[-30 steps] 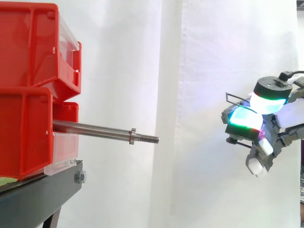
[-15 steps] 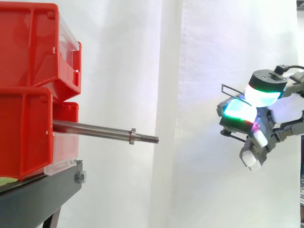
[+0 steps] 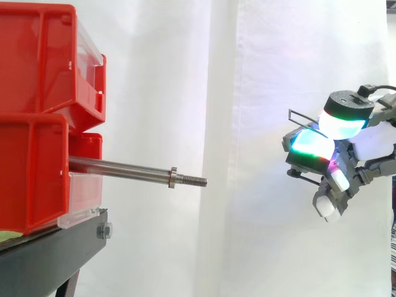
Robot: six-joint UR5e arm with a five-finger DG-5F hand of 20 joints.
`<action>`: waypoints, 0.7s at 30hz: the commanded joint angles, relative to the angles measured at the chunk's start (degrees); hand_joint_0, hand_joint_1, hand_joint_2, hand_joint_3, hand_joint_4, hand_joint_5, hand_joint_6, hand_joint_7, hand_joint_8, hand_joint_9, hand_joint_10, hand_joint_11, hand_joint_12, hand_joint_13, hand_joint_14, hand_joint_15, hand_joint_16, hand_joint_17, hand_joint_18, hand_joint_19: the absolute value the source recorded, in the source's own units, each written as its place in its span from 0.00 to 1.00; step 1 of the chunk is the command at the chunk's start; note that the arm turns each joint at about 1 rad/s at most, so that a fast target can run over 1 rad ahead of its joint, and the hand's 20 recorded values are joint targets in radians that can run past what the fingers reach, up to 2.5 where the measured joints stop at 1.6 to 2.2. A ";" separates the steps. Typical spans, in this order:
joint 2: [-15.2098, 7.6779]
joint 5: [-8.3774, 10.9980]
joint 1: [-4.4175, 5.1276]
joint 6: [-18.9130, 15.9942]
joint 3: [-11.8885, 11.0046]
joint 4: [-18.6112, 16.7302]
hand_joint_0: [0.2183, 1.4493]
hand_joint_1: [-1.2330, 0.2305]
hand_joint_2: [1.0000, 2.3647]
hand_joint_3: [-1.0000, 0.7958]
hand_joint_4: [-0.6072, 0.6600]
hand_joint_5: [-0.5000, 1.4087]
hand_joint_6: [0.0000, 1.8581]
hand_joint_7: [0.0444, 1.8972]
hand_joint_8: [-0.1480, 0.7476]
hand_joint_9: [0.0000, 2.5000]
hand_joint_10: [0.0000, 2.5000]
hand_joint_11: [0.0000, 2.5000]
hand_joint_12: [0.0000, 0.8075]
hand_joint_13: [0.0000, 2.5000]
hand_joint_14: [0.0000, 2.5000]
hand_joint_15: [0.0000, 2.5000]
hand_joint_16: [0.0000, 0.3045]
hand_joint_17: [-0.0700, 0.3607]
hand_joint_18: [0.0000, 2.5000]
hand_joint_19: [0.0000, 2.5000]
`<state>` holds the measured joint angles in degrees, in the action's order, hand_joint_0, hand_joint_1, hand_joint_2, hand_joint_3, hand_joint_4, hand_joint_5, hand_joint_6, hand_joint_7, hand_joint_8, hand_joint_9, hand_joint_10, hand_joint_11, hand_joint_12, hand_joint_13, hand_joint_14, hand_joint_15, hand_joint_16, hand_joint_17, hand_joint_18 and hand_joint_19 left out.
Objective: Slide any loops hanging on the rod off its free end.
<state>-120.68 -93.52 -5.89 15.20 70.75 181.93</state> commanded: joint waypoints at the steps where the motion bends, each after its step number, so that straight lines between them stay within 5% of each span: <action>1: 0.01 0.00 0.00 -0.08 0.00 0.00 0.36 0.28 0.00 0.57 0.38 0.21 0.50 0.63 0.58 0.46 0.00 0.14 0.46 0.34 0.00 0.08 0.14 0.39 0.31 0.10; 21: 0.01 0.00 0.00 0.01 0.00 0.00 0.36 0.28 0.01 0.57 0.37 0.21 0.50 0.63 0.58 0.46 0.00 0.15 0.46 0.34 0.00 0.08 0.15 0.40 0.31 0.10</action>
<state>-120.68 -93.51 -5.88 15.18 70.74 181.93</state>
